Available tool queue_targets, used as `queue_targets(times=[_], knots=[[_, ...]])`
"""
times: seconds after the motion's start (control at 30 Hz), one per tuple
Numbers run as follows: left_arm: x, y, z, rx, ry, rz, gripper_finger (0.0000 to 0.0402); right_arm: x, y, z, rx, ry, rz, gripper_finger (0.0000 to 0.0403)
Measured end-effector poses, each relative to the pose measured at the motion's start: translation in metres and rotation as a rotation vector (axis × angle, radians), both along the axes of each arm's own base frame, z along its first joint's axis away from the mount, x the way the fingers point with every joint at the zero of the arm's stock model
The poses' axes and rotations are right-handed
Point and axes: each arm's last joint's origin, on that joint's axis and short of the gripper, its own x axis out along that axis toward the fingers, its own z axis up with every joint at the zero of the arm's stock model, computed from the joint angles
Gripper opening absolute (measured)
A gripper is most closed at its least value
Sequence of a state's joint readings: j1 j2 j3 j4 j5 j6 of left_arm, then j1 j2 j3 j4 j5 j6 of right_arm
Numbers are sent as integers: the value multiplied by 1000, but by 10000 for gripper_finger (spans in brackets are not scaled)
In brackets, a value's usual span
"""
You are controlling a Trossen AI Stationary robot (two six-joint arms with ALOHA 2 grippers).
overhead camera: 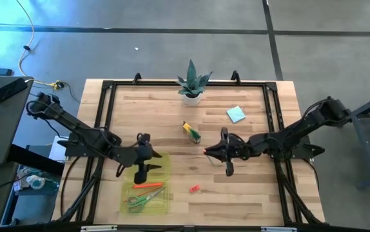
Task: Pack school essentials
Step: Put the blue pencil into the yellow supply box
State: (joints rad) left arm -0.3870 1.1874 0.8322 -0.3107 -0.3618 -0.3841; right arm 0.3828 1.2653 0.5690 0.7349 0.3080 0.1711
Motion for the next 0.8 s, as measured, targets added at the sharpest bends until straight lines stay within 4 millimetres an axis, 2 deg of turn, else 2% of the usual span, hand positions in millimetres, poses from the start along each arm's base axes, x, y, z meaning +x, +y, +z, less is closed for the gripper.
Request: queue_targets(times=[0.33,0.57,0.8], knots=[[36,-5,-12,74,-123,-36,177,12,6,4,-63,-188,30,16],[61,2,-21,76,-226,1,177,40,18,14,-140,-211,45,19],[76,3,-27,93,-302,5,176,62,27,28,-205,-201,41,20]])
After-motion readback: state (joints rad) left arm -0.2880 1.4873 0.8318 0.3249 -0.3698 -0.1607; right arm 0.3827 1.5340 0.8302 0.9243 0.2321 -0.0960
